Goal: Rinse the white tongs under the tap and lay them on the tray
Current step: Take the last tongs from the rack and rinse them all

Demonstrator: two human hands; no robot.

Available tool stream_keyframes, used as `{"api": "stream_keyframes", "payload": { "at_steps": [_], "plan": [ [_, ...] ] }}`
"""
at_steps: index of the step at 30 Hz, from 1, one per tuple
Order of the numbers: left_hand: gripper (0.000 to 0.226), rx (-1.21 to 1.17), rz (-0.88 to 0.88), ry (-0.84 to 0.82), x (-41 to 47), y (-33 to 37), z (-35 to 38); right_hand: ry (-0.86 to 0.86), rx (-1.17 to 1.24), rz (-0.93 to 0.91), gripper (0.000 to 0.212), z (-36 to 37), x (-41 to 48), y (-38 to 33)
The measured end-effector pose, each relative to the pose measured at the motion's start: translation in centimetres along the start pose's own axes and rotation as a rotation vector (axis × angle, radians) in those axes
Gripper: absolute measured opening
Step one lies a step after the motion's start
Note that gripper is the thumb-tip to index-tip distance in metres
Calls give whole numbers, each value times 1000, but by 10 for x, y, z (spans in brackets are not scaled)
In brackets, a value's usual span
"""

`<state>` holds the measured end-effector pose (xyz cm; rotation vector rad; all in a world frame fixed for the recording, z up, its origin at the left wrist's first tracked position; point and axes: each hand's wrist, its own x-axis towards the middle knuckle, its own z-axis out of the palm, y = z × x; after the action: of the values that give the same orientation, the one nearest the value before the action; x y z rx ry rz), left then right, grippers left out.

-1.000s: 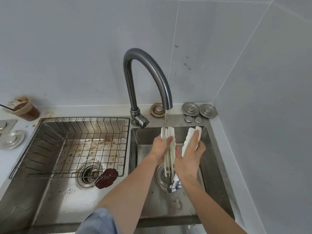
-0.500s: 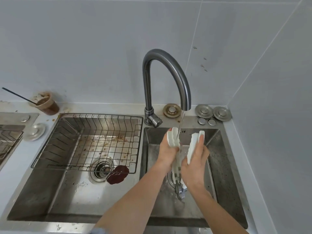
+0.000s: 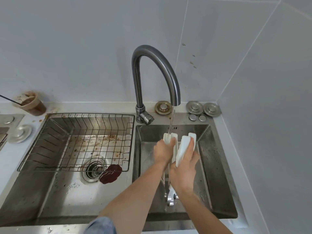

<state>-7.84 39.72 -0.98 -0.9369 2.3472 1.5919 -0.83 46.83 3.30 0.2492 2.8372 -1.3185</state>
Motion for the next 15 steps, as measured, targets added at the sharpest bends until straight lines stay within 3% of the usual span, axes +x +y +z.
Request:
{"api": "stream_keyframes", "payload": {
  "at_steps": [5,9,13,15],
  "plan": [
    [43,-190,0,-173,-4,-19,-20,-187,55,76,93,-4,24,0],
    [53,-330,65,-288,-7,-8,-21,-192,182,180,88,-7,35,4],
    [35,-242,5,-291,0,9,-17,-234,364,344,90,-15,41,16],
    [23,-117,14,-310,3,15,-15,-225,580,491,80,-19,45,21]
  ]
}}
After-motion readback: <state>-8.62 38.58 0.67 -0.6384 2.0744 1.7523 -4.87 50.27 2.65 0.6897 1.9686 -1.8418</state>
